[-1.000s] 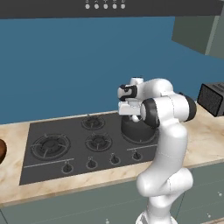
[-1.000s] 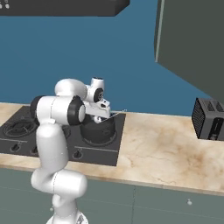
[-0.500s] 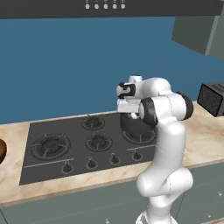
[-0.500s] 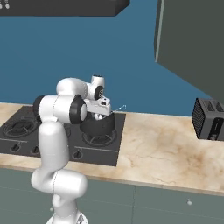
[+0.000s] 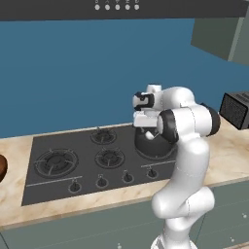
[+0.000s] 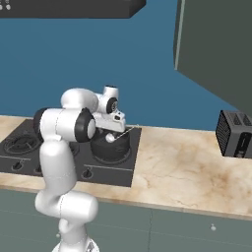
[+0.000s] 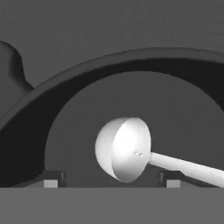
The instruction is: Open the cabinet and move the ladle to the pot. Then close the cabinet.
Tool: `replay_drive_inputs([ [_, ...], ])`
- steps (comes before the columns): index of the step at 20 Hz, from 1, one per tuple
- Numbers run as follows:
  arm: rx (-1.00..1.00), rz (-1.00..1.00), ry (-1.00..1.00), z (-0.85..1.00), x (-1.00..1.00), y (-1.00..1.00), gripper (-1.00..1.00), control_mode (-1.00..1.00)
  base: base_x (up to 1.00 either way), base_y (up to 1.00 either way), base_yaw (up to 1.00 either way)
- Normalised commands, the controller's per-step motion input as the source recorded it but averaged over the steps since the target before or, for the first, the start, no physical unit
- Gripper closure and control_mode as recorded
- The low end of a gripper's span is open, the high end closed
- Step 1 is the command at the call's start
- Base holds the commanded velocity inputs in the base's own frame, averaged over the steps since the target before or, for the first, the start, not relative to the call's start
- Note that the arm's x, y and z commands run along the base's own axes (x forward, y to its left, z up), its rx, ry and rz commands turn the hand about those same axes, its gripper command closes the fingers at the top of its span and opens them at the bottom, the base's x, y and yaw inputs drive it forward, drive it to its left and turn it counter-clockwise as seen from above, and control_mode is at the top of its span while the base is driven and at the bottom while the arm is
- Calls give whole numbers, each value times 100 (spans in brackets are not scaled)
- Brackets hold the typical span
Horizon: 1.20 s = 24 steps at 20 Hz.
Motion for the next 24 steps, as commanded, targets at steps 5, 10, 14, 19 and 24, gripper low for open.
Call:
replay_drive_inputs([
  [5,0,0,-13,42,-59,-13,-100,-100,0,0,0],
  [10,0,0,-30,100,-79,0,-100,-100,0,0,0],
  [14,0,0,-29,100,-85,0,-100,-100,0,0,0],
  [19,0,0,-25,100,-93,2,-100,-100,0,0,0],
  [24,0,0,-12,96,-87,4,-100,-100,0,0,0],
])
